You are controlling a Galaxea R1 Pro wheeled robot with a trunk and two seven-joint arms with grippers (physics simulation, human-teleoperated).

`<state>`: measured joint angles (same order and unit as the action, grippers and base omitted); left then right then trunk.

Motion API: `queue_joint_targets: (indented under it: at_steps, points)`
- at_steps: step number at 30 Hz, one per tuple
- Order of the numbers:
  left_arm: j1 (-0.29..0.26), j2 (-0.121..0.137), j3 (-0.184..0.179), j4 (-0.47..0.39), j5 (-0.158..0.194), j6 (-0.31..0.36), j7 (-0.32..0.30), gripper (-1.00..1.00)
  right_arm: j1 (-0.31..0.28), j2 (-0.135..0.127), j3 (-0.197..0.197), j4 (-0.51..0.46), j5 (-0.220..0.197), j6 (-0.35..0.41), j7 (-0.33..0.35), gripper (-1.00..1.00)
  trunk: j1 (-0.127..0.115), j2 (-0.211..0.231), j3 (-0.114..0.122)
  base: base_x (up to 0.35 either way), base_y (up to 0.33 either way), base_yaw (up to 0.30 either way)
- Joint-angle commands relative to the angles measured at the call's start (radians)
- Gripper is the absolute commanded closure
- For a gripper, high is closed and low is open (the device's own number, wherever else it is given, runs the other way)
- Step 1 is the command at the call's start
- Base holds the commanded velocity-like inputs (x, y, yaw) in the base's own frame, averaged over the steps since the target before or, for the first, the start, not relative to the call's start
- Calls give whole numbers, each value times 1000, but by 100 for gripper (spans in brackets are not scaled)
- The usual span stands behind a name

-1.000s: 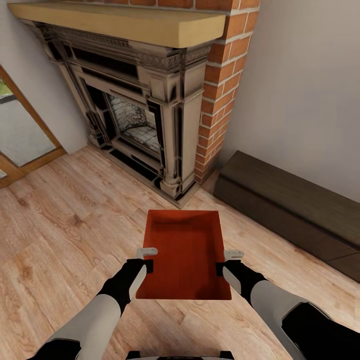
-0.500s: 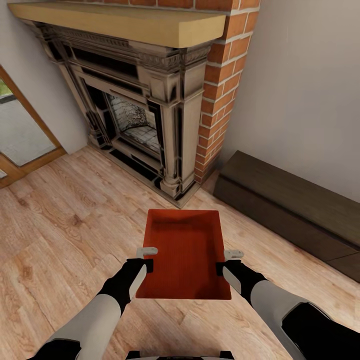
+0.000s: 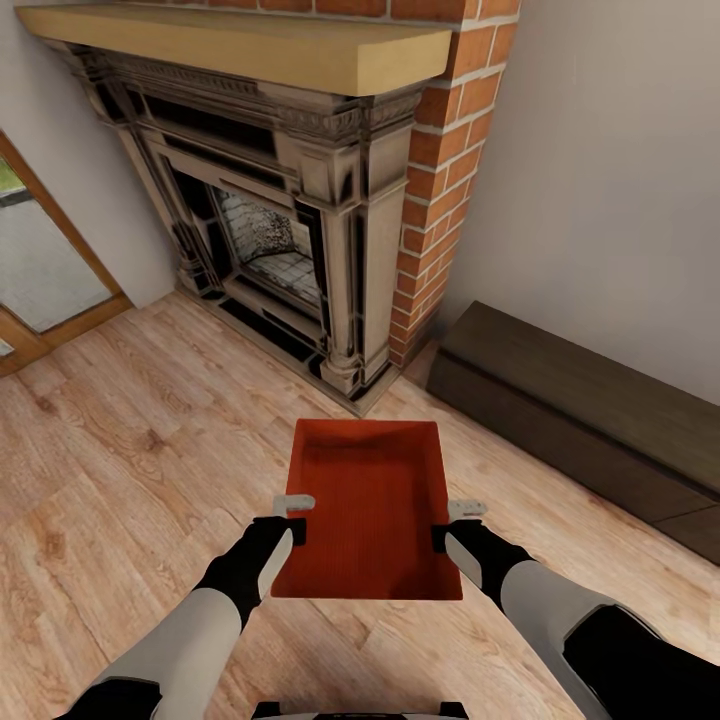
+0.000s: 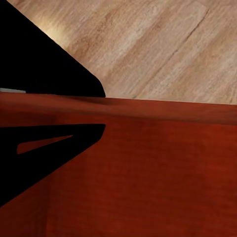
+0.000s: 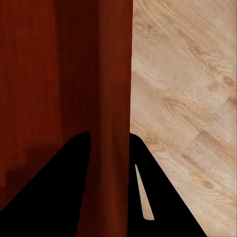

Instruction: Move the two storage containers from the living room to the garage. In the garage, place one container on the floor and stack the other container on top of it (either order is fine).

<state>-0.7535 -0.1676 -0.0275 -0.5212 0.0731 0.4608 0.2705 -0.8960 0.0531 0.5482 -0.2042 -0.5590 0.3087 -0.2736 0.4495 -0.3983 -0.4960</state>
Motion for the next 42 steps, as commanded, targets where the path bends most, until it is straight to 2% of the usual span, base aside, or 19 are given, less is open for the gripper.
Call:
queue_joint_targets:
  at_steps: [1,42]
  points:
    - [0,5,-6,1,19,29,10,100,-1,-3,1,-4,7,-58,-4,100,1,-2,-1,0,0,0]
    - [0,7,-8,7,18,29,9,100,-1,-1,-1,-4,7,-58,-6,100,1,-2,57,0,0,-7]
